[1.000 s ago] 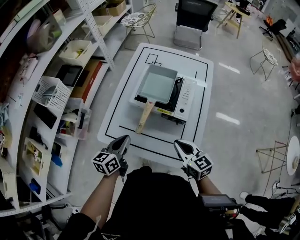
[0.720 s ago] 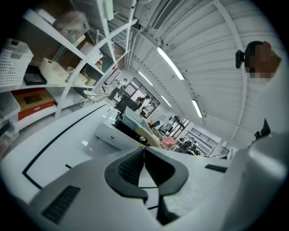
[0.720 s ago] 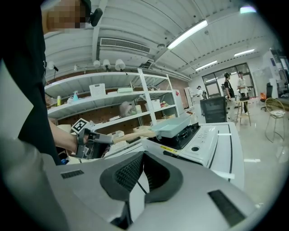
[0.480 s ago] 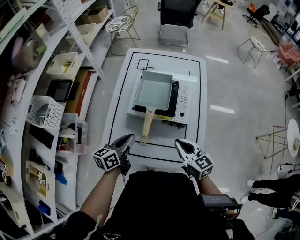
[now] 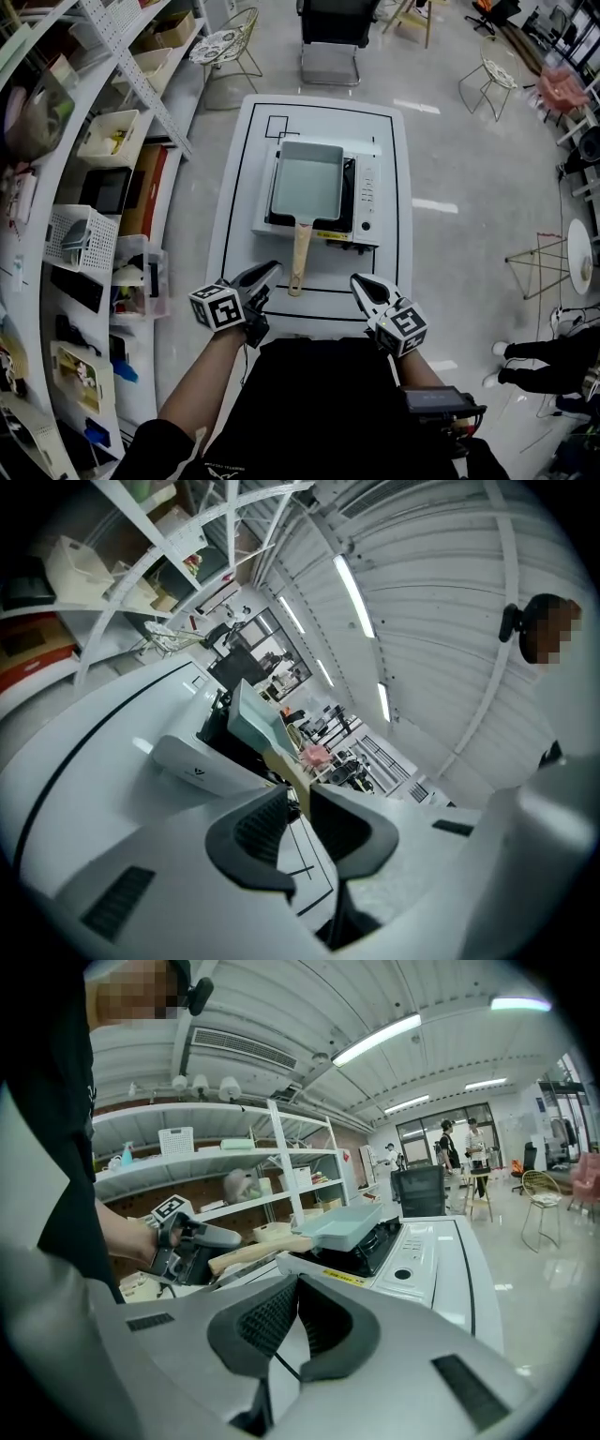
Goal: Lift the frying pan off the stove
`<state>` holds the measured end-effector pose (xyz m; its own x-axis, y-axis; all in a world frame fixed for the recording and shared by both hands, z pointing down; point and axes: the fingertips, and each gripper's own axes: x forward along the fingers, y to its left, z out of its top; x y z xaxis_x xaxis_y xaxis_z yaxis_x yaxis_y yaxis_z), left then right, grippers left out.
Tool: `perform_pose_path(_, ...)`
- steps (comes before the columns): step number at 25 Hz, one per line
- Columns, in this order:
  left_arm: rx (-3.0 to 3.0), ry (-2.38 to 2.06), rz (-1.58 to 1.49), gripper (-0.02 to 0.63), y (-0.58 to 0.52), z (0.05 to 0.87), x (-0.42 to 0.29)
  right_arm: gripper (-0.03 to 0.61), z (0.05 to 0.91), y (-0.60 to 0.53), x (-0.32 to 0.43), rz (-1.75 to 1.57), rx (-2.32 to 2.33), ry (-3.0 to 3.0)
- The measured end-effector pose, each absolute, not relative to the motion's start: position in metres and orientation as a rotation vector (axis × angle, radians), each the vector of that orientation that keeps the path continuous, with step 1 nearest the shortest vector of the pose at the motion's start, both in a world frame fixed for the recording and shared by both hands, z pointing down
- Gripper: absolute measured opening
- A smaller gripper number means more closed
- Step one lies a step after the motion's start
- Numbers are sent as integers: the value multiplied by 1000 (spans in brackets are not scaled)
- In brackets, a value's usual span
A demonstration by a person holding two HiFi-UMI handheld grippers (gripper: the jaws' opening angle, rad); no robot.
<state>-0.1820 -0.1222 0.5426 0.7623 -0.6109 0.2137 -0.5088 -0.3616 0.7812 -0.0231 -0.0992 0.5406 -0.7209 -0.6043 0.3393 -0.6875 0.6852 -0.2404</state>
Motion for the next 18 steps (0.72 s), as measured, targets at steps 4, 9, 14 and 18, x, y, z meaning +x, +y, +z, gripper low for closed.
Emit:
perform_pose_path(4,1993,-781,-154,134,-127,540,-175,26,541,-97,-22,524,1043,-2641)
perform_pose_path(9,1809,-670,-252,222,-136,542,-167,26,542,-100,-16,534,1068,-2645)
perform_pose_path(14,1789,-571,-283,261,-148,536,-149,26,548,-101,-8,559,1057,-2649)
perform_pose_path(18,1725,-524,-302,261,-156,538,-136,26,543,-108,3,550,1053,-2657)
